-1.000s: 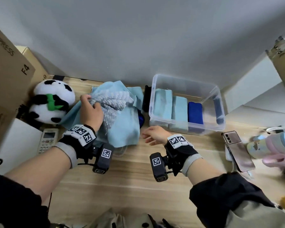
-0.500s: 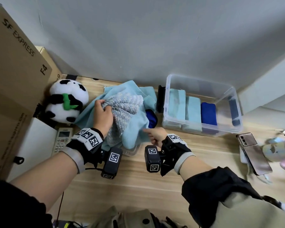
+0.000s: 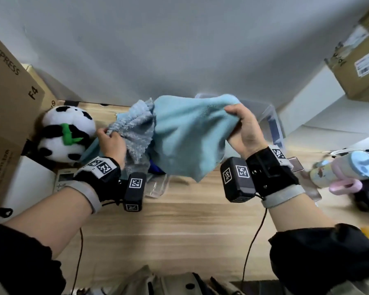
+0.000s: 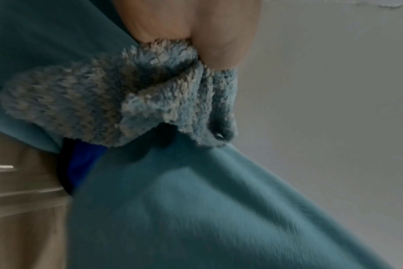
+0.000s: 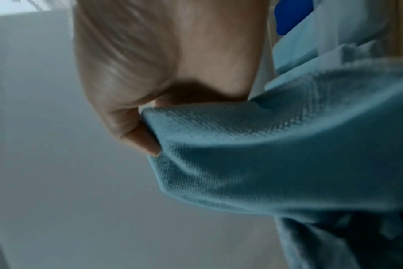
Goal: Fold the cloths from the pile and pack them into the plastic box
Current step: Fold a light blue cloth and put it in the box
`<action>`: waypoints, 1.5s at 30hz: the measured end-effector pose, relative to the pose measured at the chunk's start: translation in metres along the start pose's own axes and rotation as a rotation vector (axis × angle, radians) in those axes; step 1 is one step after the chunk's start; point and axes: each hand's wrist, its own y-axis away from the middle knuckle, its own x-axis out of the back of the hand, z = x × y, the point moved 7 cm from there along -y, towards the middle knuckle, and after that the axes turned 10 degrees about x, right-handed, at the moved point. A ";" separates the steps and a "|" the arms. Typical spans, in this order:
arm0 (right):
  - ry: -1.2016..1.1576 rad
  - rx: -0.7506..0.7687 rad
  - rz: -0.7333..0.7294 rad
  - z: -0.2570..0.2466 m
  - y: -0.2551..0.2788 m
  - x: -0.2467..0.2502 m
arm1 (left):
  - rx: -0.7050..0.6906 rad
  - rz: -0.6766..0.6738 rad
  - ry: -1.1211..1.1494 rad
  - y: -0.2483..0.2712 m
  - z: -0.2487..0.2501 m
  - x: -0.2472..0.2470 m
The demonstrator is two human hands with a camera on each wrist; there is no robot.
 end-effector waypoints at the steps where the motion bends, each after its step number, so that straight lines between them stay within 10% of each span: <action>1: -0.030 0.017 -0.044 -0.011 0.005 0.001 | 0.001 0.007 0.013 0.001 0.000 -0.002; 10: 0.068 0.102 -0.151 -0.046 0.039 0.016 | -0.237 -0.284 -0.330 0.058 0.013 -0.058; 15: -0.026 0.121 -0.225 -0.064 0.060 0.026 | -0.296 -0.824 -0.262 0.136 0.021 -0.109; 28: 0.235 0.147 -0.211 -0.069 0.090 0.083 | -0.279 -1.563 -0.553 0.283 -0.012 -0.148; 39: 0.235 0.205 -0.088 -0.070 0.102 0.118 | -0.146 -1.504 -0.483 0.286 -0.044 -0.139; 45: 0.218 0.230 -0.104 -0.069 0.104 0.115 | -0.306 -1.324 -0.411 0.288 -0.033 -0.141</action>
